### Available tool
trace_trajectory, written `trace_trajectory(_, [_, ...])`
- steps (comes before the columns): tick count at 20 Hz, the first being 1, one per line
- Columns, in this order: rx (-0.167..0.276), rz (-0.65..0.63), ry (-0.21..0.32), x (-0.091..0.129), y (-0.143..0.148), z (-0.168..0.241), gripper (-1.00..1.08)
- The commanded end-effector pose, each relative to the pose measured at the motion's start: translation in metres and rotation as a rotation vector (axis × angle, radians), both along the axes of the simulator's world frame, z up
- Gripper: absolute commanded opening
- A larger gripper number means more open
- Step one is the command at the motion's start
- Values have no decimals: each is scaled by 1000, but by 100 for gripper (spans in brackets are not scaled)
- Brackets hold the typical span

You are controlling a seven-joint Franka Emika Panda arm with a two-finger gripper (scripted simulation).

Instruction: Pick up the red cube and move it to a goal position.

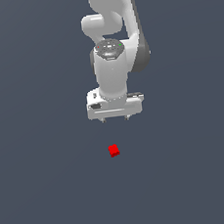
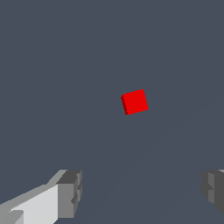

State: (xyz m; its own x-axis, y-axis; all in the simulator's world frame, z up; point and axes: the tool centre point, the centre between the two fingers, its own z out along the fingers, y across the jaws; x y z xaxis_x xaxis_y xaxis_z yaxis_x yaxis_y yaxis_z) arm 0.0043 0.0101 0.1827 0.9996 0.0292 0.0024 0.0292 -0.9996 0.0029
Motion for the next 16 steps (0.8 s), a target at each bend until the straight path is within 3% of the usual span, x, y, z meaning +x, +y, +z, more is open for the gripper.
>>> trace_trajectory(1, [0,0,0,0,0,0,100])
trace_trajectory(8, [0,21,0,5,-3,-13,100])
trace_trajectory(16, [2,92,1,21,-11,-58,100])
